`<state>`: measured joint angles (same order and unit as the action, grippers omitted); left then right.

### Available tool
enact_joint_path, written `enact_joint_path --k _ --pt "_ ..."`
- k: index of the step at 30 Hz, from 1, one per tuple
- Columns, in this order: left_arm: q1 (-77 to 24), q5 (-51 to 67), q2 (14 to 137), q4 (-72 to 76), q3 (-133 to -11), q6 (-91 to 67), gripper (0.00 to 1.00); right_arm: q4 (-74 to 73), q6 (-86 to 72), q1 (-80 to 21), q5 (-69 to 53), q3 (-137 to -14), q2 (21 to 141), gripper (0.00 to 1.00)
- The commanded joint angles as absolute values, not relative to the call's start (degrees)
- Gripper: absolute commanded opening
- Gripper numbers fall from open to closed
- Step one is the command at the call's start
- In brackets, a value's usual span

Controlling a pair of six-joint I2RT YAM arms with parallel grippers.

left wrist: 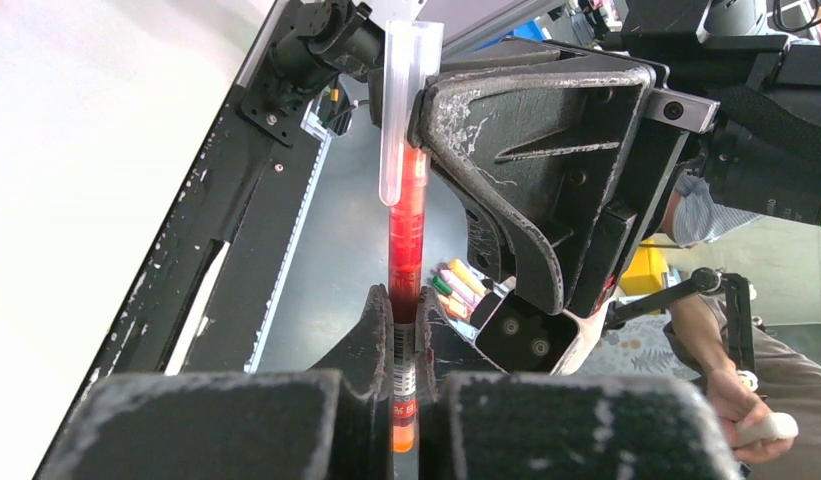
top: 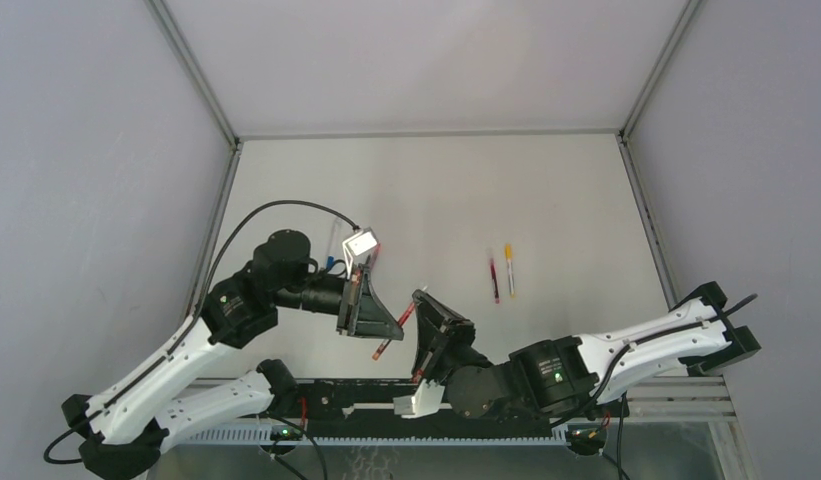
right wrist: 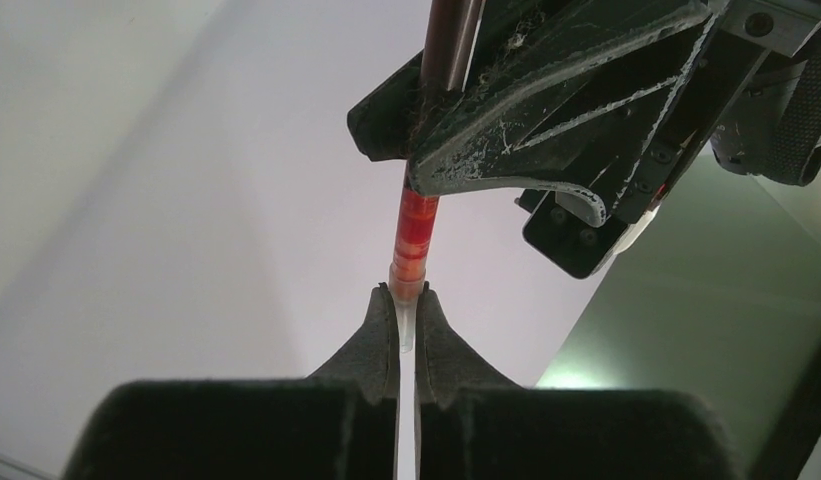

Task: Insert the pens into the pen caps
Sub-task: Insert the pen cap onto the pen, then press the pen cap onto the pen.

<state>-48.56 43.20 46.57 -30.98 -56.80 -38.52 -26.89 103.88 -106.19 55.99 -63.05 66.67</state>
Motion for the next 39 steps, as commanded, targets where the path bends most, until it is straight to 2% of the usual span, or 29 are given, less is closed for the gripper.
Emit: enact_joint_path --k 1,8,10,12,14,22,28,33,39 --pt "-45.19 32.88 48.11 -7.65 -57.62 -36.96 0.00 -25.63 106.80 -107.70 33.45 -60.71 69.06 0.05" --pt "-45.70 34.21 48.76 -9.84 -55.35 -35.28 0.00 -25.90 109.58 -103.37 33.78 -61.79 67.06 0.17" --pt "-45.81 33.94 48.86 -10.71 -55.08 -34.58 0.00 -26.56 110.36 -102.36 33.92 -62.31 66.49 0.27" --pt "-45.79 33.91 48.78 -10.97 -54.76 -34.22 0.00 -27.06 111.16 -101.37 34.07 -62.84 65.69 0.30" --pt "-45.83 33.66 48.90 -11.19 -54.60 -33.87 0.00 -27.85 111.94 -100.98 34.34 -63.20 65.05 0.38" --pt "-45.84 30.87 48.03 -12.05 -53.66 -32.75 0.00 -29.51 110.30 -100.64 37.19 -64.96 62.15 0.41" --pt "-45.80 25.64 45.41 -12.61 -52.68 -30.21 0.00 -25.72 103.28 -99.77 38.84 -64.16 57.02 0.41" --pt "-45.80 20.19 40.29 -11.72 -51.19 -26.85 0.00 -9.50 78.37 -96.13 30.22 -61.65 49.73 0.44" --pt "-45.73 18.09 34.38 -6.56 -49.51 -24.62 0.00 6.60 31.58 -90.22 30.01 -60.46 46.22 0.43"
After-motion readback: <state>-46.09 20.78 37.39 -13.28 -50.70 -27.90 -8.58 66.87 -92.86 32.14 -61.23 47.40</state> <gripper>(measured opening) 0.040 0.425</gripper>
